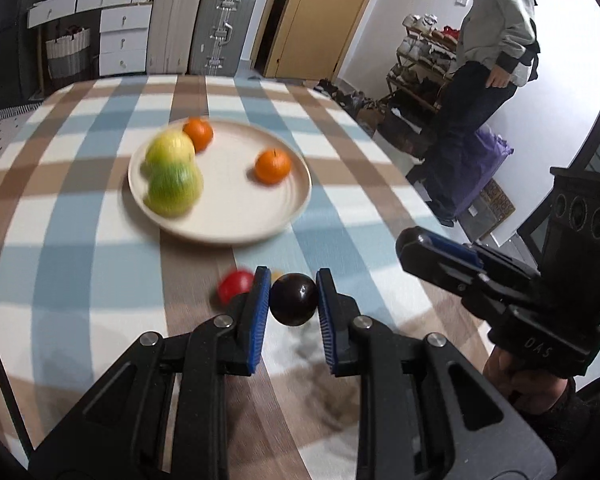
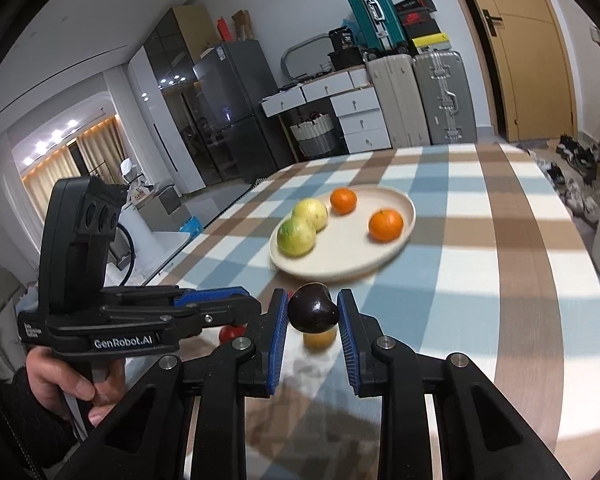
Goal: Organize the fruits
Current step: 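Lift both held dark plums and carry them over the white plate, then open both grippers to drop the plums onto the plate, then withdraw both grippers from the plate toward the tomatoes and kiwis, then close left gripper on a red tomato while right gripper closes on a brown kiwi, then carry the held tomato and kiwi over the white plate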
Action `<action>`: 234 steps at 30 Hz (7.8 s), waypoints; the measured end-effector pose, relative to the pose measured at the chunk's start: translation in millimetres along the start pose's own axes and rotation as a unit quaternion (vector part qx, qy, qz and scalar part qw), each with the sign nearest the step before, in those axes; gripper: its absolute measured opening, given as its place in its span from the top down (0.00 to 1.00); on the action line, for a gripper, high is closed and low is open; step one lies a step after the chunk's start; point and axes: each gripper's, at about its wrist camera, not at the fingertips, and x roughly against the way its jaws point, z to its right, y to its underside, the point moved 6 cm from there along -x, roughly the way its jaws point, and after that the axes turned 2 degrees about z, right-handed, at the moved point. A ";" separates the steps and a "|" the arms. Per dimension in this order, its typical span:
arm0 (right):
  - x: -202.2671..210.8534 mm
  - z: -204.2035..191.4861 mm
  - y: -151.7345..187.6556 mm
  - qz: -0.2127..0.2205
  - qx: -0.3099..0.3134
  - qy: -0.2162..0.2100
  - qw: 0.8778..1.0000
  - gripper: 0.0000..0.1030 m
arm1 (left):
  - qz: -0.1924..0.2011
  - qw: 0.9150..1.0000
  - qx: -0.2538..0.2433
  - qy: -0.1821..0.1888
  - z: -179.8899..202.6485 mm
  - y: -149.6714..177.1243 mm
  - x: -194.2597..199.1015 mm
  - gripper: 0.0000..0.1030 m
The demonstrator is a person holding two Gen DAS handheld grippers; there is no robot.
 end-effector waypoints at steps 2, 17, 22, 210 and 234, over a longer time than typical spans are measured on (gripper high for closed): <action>-7.7 3.0 -11.9 0.001 0.003 -0.001 1.000 0.75 | 0.004 1.000 -0.002 -0.002 -3.8 -16.7 -1.0 0.80; -66.2 23.1 -78.0 -0.004 0.042 0.012 0.999 0.75 | 0.019 0.999 -0.029 -0.021 -18.4 -115.0 -23.1 0.80; -82.2 34.8 -89.6 -0.009 0.042 0.018 0.999 0.75 | 0.001 1.000 -0.018 -0.017 -28.3 -133.8 -51.2 0.80; -57.5 2.3 25.1 -0.094 -0.046 0.049 0.993 0.73 | 0.005 0.998 0.051 -0.030 -59.3 36.9 29.3 0.73; -45.4 29.2 -67.9 -0.005 -0.040 0.024 0.999 0.73 | 0.013 0.999 0.031 -0.033 -57.2 -77.4 -29.3 0.73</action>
